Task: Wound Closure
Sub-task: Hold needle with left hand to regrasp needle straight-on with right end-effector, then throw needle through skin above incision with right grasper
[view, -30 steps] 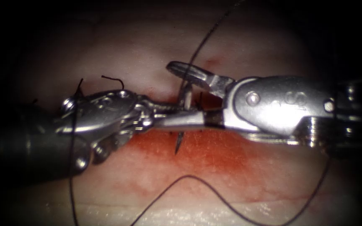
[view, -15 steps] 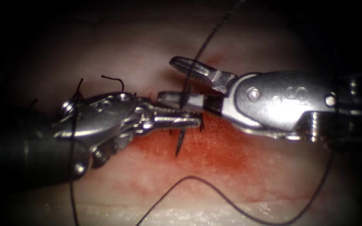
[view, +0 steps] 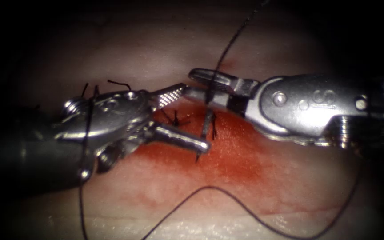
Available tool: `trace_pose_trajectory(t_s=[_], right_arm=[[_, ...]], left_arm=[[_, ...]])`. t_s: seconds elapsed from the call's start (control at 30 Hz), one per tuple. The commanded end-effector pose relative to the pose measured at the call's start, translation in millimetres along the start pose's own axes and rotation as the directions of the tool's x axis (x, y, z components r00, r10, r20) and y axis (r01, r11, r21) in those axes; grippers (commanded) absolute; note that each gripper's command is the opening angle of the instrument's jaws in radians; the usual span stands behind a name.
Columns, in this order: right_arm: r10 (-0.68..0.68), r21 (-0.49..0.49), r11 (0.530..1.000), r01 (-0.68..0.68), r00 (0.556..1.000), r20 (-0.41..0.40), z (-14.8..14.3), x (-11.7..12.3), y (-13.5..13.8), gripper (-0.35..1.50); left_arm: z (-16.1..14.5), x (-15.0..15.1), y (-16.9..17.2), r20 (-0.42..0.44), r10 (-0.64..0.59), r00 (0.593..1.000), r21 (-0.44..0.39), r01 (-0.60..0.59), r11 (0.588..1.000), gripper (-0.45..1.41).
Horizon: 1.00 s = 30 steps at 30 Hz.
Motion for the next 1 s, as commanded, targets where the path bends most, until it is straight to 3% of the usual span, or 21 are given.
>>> trace_pose_trajectory(t_s=[0.03,0.13,0.33,0.4,0.47,0.5,0.63,0.7,0.77,1.0], right_arm=[[-0.056,0.036,0.998,0.056,0.998,-0.006,-0.1,-0.6,1.0,-0.35],[-0.164,0.084,0.983,0.164,0.986,-0.011,-1.3,-0.8,2.6,-0.35],[-0.246,0.171,0.951,0.258,0.965,-0.087,-3.2,-1.8,5.7,-0.35],[-0.25,0.195,0.943,0.268,0.962,-0.111,-3.5,-2.1,6.4,-0.35],[-0.253,0.223,0.934,0.28,0.957,-0.143,-3.5,-2.6,7.0,-0.35],[-0.258,0.238,0.926,0.292,0.952,-0.166,-3.3,-3.0,7.3,-0.35],[-0.296,0.244,0.908,0.34,0.934,-0.2,-2.3,-4.0,7.3,-0.35],[-0.311,0.237,0.902,0.36,0.925,-0.22,-1.9,-4.2,7.2,-0.35],[-0.325,0.223,0.898,0.378,0.914,-0.243,-1.7,-4.3,7.2,-0.35],[-0.378,0.192,0.88,0.434,0.886,-0.269,-1.6,-4.2,7.2,-0.35]], left_arm=[[0.9,-0.6,-0.1,-0.001,0.025,1.0,0.007,-0.025,1.0,1.36],[1.5,-1.0,0.6,-0.002,0.059,0.998,0.028,-0.059,0.998,1.38],[3.3,-2.4,1.8,0.008,0.144,0.99,0.057,-0.144,0.988,1.11],[3.9,-3.1,1.9,0.024,0.185,0.982,0.06,-0.186,0.981,0.89],[4.8,-3.9,1.7,0.054,0.228,0.972,0.052,-0.23,0.972,0.41],[5.6,-4.6,1.2,0.075,0.258,0.963,0.054,-0.262,0.964,0.05],[7.7,-5.8,-1.0,0.085,0.283,0.955,0.066,-0.289,0.955,-0.28],[8.4,-6.3,-2.0,0.086,0.308,0.948,0.071,-0.314,0.947,-0.3],[9.0,-6.9,-2.9,0.095,0.338,0.936,0.092,-0.346,0.934,-0.45],[10.3,-8.1,-4.7,0.178,0.384,0.906,0.158,-0.411,0.898,-0.45]])
